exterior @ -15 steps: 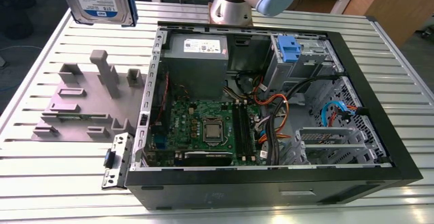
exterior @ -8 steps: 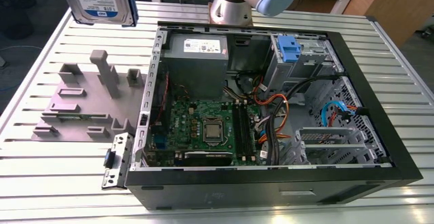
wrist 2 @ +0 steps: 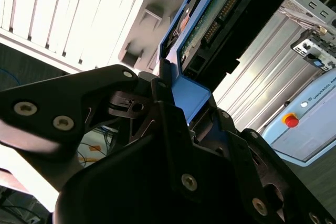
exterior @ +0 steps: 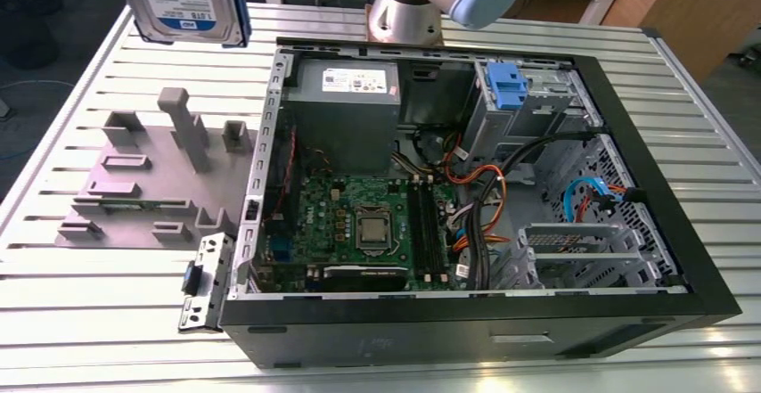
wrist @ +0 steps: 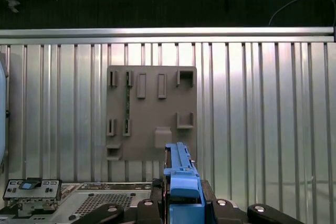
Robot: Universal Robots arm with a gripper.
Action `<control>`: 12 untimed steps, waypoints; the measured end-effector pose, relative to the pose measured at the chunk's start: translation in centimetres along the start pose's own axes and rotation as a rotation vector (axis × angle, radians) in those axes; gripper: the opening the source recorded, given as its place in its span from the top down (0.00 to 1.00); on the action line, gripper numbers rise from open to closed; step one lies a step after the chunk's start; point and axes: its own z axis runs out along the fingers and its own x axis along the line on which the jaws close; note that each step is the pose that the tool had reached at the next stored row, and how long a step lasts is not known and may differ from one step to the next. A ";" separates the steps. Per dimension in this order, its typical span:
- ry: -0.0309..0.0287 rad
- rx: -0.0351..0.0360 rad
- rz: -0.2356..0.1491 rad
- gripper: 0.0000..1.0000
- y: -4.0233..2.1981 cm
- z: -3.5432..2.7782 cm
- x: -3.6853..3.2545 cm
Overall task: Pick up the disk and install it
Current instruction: 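Pick up the disk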
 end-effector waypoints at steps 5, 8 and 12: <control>0.0000 0.0000 0.000 0.64 -0.18 0.00 0.05; 0.0000 0.0000 0.000 0.64 -0.20 0.01 0.40; 0.0000 0.0001 0.000 0.64 -0.23 0.02 1.22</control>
